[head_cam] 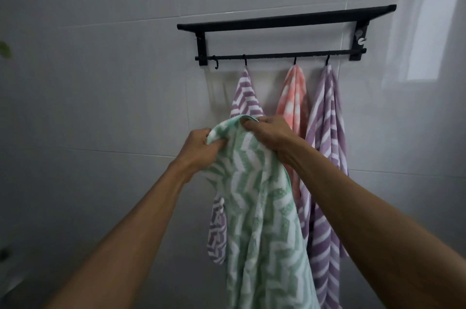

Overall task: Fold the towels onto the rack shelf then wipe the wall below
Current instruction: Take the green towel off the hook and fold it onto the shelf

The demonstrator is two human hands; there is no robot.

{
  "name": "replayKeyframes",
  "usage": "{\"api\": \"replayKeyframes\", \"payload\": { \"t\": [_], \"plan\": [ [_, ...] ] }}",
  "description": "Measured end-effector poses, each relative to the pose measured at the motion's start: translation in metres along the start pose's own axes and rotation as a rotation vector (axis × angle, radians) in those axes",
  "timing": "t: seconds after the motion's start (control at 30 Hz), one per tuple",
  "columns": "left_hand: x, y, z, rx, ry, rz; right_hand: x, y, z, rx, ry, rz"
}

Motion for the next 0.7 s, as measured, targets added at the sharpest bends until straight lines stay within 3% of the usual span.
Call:
{"api": "replayKeyframes", "payload": {
  "t": [0.07,0.17,0.2,0.33,0.47,0.53,0.6,0.7],
  "plan": [
    [-0.001,-0.003,-0.005,-0.18,-0.045,0.046,-0.001,-0.002,-0.002,-0.044,-0.048,0.014],
    [-0.01,-0.004,-0.017,-0.166,-0.077,0.211,-0.002,-0.004,-0.007,0.009,-0.056,0.061],
    [-0.011,-0.002,-0.019,-0.174,-0.084,0.201,-0.002,-0.004,-0.01,0.037,-0.054,0.069],
    [-0.003,-0.008,-0.029,-0.431,-0.102,-0.065,-0.001,-0.008,-0.037,-0.111,-0.142,0.029],
    [0.006,-0.021,-0.043,-0.471,-0.096,-0.176,-0.011,-0.009,-0.085,-0.404,-0.096,0.073],
    [0.008,-0.027,-0.043,-0.397,-0.099,-0.227,-0.016,-0.009,-0.102,-0.328,-0.011,0.054],
    [0.008,-0.032,-0.037,-0.142,-0.065,-0.215,-0.016,-0.012,-0.102,-0.144,0.038,-0.049],
    [-0.003,-0.022,-0.03,0.145,0.0,-0.004,-0.011,-0.015,-0.076,-0.103,-0.075,-0.049]
  ]
}}
Point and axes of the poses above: each hand's wrist, its own x-axis towards the middle knuckle, its own y-axis out of the palm, z = x × y, the point moved 2 cm from there along x, towards the middle knuckle, and after that the axes turned 5 degrees about -y, right-handed, at the moved point
